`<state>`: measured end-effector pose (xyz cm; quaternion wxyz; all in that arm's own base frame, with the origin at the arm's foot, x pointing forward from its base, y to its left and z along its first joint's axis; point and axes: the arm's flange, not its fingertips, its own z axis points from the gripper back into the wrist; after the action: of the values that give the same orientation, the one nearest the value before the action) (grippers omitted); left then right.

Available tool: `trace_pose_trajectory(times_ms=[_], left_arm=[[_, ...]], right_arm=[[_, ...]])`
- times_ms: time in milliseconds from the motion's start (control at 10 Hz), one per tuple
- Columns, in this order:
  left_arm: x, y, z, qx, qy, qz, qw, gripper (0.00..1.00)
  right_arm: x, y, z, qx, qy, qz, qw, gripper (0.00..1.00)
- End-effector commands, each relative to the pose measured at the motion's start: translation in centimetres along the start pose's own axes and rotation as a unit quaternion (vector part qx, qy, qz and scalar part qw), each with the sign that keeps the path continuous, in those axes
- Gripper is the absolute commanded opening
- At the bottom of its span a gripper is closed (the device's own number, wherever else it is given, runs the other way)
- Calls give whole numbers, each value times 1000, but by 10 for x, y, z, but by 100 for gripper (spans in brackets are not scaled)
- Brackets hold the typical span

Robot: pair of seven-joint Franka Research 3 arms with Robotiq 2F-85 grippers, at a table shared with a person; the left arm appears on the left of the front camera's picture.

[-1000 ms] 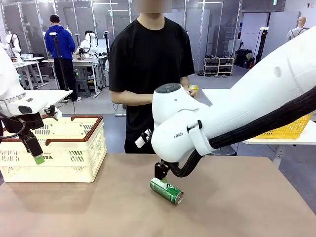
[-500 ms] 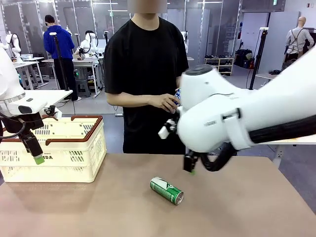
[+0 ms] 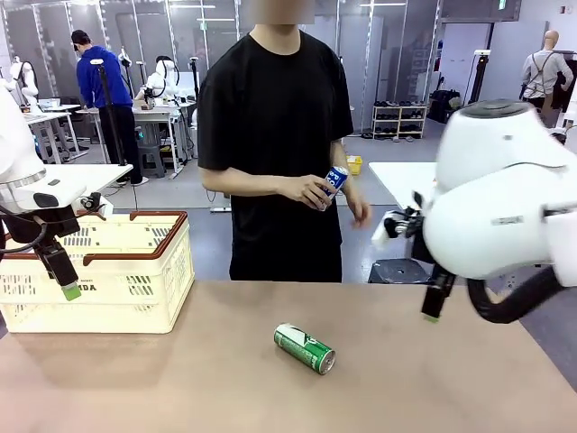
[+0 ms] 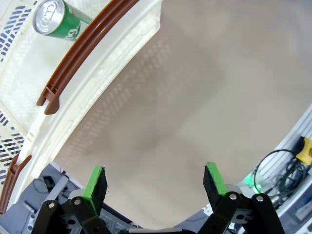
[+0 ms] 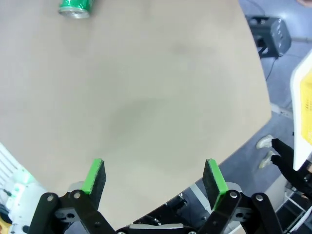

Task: Place the drinks into the Shopping basket.
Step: Pick up one drink and place it into the Shopping basket.

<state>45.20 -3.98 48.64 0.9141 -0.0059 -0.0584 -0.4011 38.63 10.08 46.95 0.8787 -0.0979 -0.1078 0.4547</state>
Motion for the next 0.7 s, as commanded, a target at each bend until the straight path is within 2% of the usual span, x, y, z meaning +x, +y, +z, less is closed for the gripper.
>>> trace_pose_trajectory(times_ms=[0,400,600], left_arm=[[1,1,0,3,-4,-1,1000,100],[1,1,0,3,-4,-1,1000,100],[1,1,0,3,-4,-1,1000,100]], right_arm=[[-29,-11,7,21,-4,-7,1000,100],[-50,-15,1,24,7,-16,1000,100],[-42,-18,8,22,6,-17,1000,100]])
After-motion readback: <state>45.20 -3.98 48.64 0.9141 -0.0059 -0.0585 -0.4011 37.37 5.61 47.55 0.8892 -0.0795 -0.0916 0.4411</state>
